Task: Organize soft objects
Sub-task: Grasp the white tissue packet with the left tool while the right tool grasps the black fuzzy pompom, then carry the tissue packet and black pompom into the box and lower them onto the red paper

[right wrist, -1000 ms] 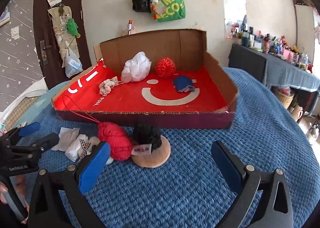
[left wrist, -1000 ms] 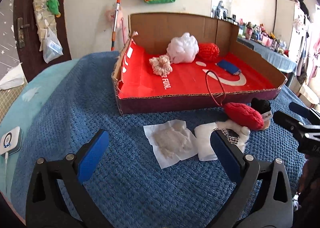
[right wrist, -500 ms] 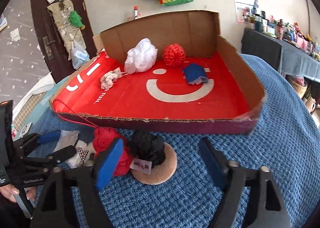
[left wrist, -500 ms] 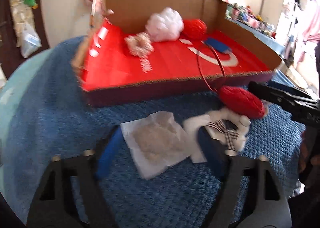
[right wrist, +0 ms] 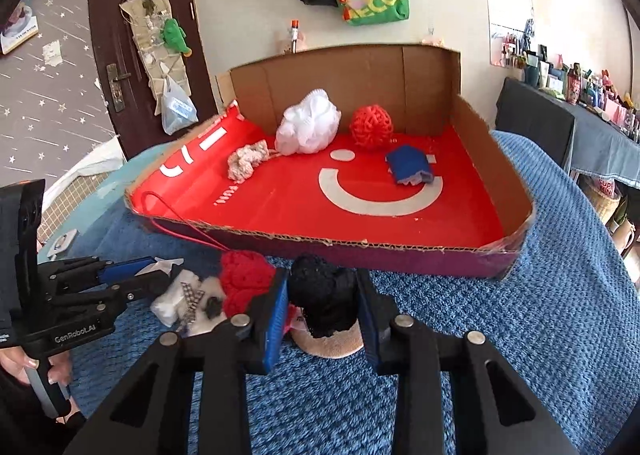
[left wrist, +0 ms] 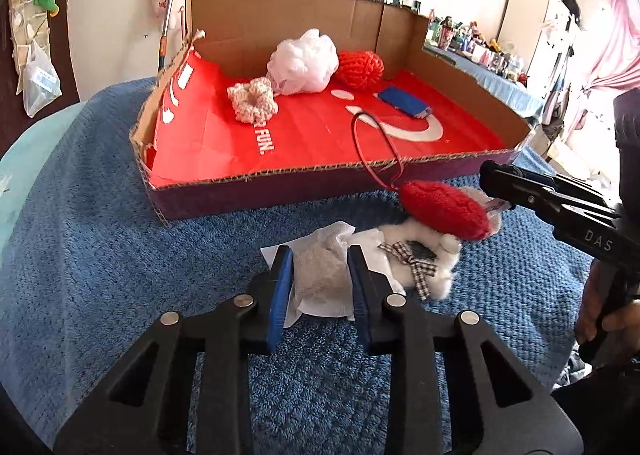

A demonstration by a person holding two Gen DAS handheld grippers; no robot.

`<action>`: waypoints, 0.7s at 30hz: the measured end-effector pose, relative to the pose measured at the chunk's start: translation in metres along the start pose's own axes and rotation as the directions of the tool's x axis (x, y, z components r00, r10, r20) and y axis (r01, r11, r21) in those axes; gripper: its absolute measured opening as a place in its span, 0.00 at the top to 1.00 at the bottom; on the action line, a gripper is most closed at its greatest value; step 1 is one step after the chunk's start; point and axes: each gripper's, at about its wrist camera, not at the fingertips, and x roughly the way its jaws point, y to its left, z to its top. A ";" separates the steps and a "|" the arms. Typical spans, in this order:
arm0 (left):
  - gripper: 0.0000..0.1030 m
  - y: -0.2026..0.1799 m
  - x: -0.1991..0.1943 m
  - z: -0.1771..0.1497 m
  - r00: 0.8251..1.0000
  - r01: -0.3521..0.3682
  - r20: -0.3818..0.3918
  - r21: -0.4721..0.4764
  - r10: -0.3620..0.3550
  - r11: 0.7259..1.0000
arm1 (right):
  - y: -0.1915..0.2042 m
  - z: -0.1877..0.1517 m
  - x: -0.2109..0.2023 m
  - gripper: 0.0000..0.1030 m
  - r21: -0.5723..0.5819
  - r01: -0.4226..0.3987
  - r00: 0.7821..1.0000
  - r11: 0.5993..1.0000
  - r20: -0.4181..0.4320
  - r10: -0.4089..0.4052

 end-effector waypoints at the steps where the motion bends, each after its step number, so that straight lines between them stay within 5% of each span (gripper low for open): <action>1: 0.75 0.000 -0.003 0.000 1.000 0.001 0.007 0.000 -0.001 1.000 | 0.001 0.000 -0.003 0.66 -0.001 0.001 1.000 1.000 0.005 -0.001; 21: 0.75 -0.006 -0.028 0.011 0.996 -0.018 0.085 0.028 0.015 0.999 | 0.001 -0.007 -0.017 0.66 0.004 0.007 1.000 1.000 0.010 -0.007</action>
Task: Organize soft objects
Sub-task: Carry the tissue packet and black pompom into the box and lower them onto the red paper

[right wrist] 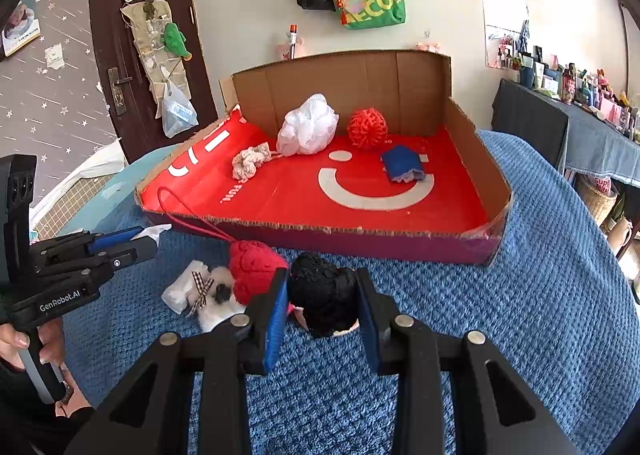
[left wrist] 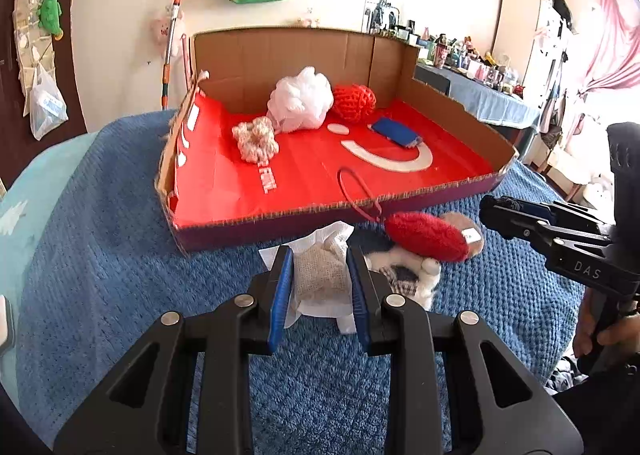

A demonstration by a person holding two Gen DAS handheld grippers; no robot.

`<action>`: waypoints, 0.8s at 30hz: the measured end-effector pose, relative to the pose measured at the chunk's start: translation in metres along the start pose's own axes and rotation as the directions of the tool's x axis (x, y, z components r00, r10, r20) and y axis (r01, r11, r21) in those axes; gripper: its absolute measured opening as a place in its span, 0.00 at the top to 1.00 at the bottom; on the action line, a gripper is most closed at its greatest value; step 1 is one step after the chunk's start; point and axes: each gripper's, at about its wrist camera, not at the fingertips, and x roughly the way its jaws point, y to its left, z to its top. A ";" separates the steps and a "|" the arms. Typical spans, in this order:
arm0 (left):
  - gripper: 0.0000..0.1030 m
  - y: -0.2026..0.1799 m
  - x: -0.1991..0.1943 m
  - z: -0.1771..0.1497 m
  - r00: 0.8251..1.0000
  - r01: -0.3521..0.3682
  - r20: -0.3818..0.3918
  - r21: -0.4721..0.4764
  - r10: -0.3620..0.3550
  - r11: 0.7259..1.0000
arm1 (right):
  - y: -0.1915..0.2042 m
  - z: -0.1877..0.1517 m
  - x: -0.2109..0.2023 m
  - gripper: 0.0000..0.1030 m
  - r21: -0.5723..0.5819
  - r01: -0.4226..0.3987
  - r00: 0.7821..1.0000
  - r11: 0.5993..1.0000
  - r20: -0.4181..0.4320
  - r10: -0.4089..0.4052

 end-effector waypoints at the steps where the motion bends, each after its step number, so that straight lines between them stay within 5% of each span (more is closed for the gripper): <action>1: 0.75 0.000 -0.001 0.003 1.000 -0.001 0.007 0.004 0.001 1.000 | 0.000 0.004 0.000 0.66 -0.003 -0.003 1.000 1.000 0.005 0.003; 11: 0.75 -0.009 0.016 0.072 0.991 0.123 0.041 0.063 -0.126 0.990 | -0.008 0.079 0.029 0.66 -0.030 -0.079 0.996 0.996 0.029 0.080; 24: 0.75 -0.013 0.113 0.135 0.984 0.132 -0.142 0.178 -0.107 0.975 | -0.039 0.150 0.139 0.66 0.051 -0.123 0.970 0.991 -0.204 0.131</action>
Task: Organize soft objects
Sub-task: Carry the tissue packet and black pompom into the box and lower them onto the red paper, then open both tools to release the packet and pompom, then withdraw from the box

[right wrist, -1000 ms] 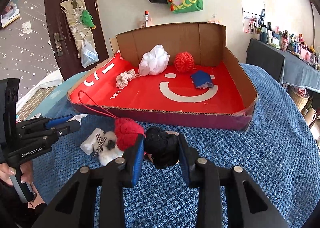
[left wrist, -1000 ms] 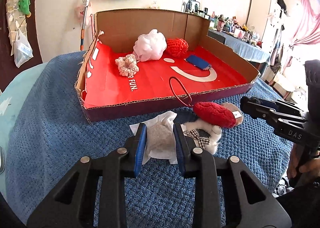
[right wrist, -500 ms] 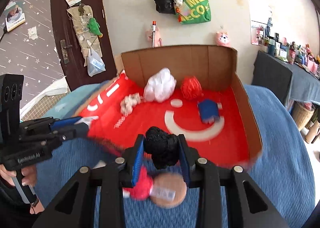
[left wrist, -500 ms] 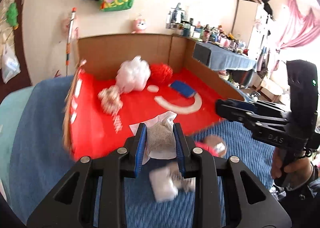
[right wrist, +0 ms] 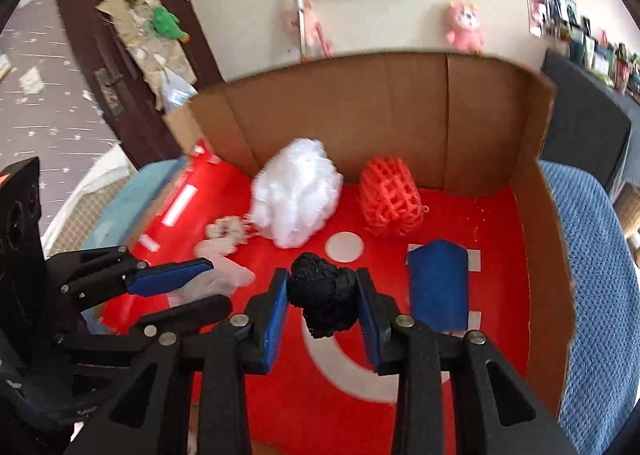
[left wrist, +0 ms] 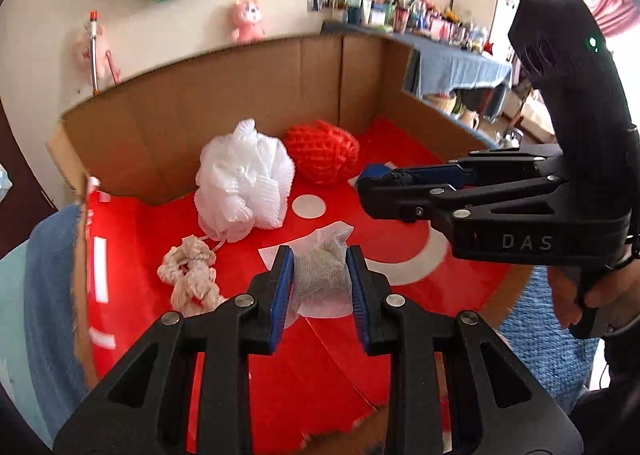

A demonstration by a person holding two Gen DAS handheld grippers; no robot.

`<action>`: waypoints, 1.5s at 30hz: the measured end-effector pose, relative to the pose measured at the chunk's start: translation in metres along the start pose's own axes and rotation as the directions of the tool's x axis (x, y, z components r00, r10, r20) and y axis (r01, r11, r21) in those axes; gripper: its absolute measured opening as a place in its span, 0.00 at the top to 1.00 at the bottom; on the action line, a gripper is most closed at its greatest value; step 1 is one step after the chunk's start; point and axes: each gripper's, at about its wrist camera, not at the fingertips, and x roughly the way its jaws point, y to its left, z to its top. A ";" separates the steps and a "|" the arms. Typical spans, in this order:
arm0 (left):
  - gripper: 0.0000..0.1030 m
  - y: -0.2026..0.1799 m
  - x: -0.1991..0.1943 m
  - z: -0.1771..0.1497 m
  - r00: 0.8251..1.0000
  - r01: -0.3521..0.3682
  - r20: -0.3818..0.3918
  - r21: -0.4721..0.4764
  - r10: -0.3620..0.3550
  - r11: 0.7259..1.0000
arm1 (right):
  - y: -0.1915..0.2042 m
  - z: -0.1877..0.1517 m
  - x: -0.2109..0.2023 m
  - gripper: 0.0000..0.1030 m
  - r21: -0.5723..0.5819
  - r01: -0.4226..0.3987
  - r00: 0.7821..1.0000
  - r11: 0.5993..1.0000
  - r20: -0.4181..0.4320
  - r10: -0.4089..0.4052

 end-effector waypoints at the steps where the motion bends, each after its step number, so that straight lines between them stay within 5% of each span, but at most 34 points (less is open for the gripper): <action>1: 0.75 0.002 0.005 0.002 1.000 -0.003 -0.012 -0.002 0.003 1.000 | -0.002 0.001 0.005 0.66 0.002 0.001 1.000 1.000 -0.013 -0.001; 16: 0.75 0.024 0.064 0.015 0.986 -0.014 -0.167 -0.031 0.009 0.999 | -0.021 0.012 0.045 0.65 0.062 0.009 0.991 0.998 -0.137 0.000; 45: 0.75 0.011 0.081 0.023 0.981 -0.030 -0.192 -0.004 0.029 1.000 | -0.024 0.017 0.069 0.61 0.080 0.018 0.977 0.997 -0.215 -0.001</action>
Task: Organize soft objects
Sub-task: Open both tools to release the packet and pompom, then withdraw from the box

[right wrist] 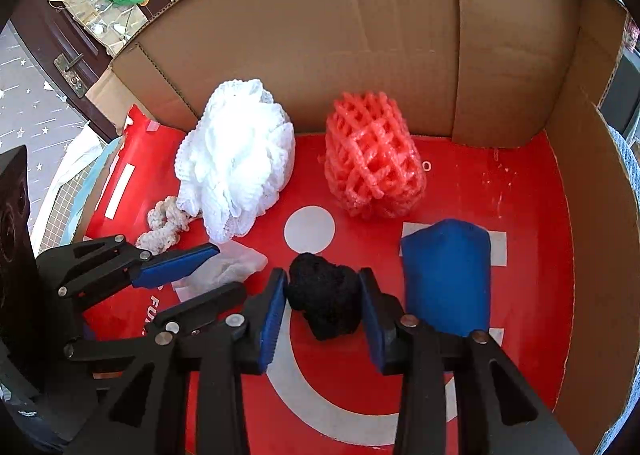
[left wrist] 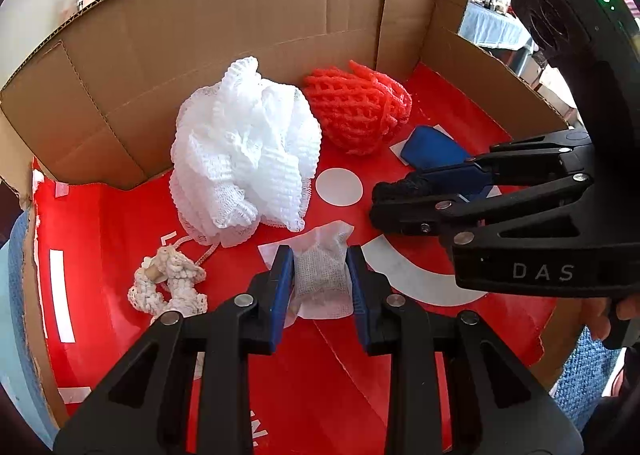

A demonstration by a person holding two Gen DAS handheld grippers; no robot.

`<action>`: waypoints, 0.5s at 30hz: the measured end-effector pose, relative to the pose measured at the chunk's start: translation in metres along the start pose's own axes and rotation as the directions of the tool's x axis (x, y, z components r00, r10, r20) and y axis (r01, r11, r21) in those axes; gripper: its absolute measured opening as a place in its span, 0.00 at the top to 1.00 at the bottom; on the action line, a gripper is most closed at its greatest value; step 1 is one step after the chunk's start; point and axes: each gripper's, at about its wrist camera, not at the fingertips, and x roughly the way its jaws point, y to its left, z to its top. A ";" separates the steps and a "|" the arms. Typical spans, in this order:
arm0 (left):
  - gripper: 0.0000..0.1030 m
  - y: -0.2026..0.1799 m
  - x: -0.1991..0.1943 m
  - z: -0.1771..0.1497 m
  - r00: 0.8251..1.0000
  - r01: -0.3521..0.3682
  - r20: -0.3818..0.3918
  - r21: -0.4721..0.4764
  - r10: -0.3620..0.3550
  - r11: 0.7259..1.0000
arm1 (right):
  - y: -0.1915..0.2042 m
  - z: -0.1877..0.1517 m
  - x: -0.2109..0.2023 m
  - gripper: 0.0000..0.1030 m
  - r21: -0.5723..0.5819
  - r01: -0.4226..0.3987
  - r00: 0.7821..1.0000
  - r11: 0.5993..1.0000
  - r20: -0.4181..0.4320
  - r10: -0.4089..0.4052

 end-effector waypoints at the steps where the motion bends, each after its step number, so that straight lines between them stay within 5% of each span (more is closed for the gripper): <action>1: 0.74 -0.001 0.000 0.000 1.000 -0.001 0.000 0.000 0.001 1.000 | -0.001 0.000 0.000 0.61 0.000 0.001 1.000 1.000 0.000 -0.001; 15: 0.73 0.000 0.003 -0.004 1.000 0.019 0.003 0.008 -0.019 1.000 | -0.002 -0.002 -0.008 0.52 -0.008 0.013 0.999 1.000 0.030 -0.013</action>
